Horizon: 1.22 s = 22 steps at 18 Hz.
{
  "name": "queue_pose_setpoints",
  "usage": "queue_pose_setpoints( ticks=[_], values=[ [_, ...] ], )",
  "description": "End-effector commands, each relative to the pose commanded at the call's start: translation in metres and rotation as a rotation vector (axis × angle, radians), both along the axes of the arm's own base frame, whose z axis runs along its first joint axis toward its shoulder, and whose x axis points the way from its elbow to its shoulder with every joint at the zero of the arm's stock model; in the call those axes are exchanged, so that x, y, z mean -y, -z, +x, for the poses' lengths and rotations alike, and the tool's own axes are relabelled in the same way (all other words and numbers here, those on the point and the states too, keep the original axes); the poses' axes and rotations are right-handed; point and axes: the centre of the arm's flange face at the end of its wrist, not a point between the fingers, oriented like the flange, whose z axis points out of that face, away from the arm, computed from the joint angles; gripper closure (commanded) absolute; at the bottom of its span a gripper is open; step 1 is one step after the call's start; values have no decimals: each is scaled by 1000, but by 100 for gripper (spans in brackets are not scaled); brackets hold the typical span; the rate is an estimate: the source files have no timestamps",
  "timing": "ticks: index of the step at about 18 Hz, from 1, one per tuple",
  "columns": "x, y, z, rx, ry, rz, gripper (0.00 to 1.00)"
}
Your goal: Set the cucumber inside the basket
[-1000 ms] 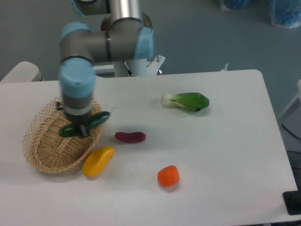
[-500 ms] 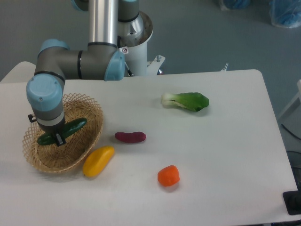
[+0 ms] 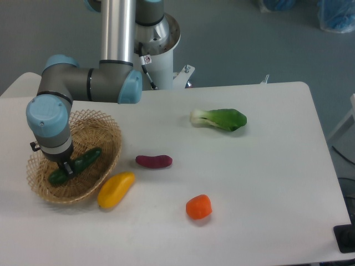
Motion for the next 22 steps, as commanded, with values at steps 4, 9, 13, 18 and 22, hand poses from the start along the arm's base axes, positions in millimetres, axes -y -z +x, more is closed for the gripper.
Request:
queue_pose_setpoints(
  ticks=[4, 9, 13, 18, 22],
  values=[
    [-6, -15, -10, -16, 0, 30, 0],
    [-23, -41, -82, -103, -23, 68, 0],
    [-15, -46, -157, -122, 40, 92, 0],
    [9, -38, -236, -131, 83, 92, 0],
    [15, -38, -299, -140, 57, 88, 0]
  ],
)
